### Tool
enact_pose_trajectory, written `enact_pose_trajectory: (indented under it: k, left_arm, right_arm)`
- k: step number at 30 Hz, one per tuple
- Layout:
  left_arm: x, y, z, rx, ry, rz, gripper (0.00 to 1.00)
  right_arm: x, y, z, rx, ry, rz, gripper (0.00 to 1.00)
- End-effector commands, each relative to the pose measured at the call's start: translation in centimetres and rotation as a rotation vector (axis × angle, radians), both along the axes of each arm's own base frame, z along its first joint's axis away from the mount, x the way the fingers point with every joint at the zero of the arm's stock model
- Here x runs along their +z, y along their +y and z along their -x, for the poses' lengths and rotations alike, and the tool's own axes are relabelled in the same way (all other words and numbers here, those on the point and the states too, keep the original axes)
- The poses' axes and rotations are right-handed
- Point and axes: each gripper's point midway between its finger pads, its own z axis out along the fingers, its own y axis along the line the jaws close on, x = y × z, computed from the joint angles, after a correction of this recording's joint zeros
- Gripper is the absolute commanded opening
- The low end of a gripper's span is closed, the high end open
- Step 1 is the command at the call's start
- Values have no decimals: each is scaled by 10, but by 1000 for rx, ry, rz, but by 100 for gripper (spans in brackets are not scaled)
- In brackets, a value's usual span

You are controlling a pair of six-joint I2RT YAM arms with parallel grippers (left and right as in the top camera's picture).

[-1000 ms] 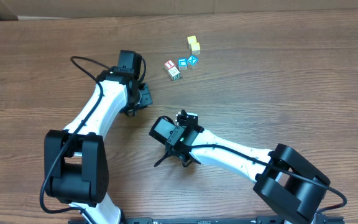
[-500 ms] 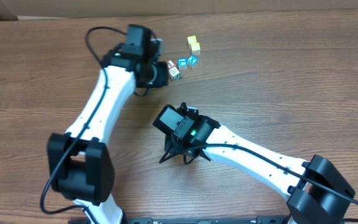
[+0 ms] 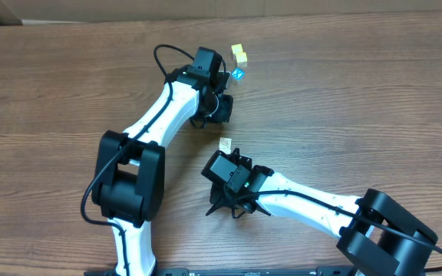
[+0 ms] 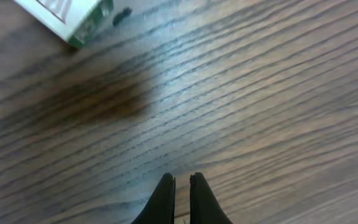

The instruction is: Flip 4 blocks

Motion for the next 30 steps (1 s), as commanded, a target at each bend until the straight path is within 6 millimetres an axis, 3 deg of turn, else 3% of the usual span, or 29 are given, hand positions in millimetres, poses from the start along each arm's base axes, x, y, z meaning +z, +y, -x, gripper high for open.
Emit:
enact_pose_trajectory:
  k: [1,8,30]
  left_arm:
    - [-19,1,3,-18,38,-13,4]
    - [-34,1,10,-21,89,-15,4]
    - [-42,0,25,-36,138,1,4]
  right_arm:
    - [2,2,-3,-20,-5,-13,4]
    - [1,-3,-8,-35,-36,12,4]
    - [-7,-7,-16,-76,-63,43,4]
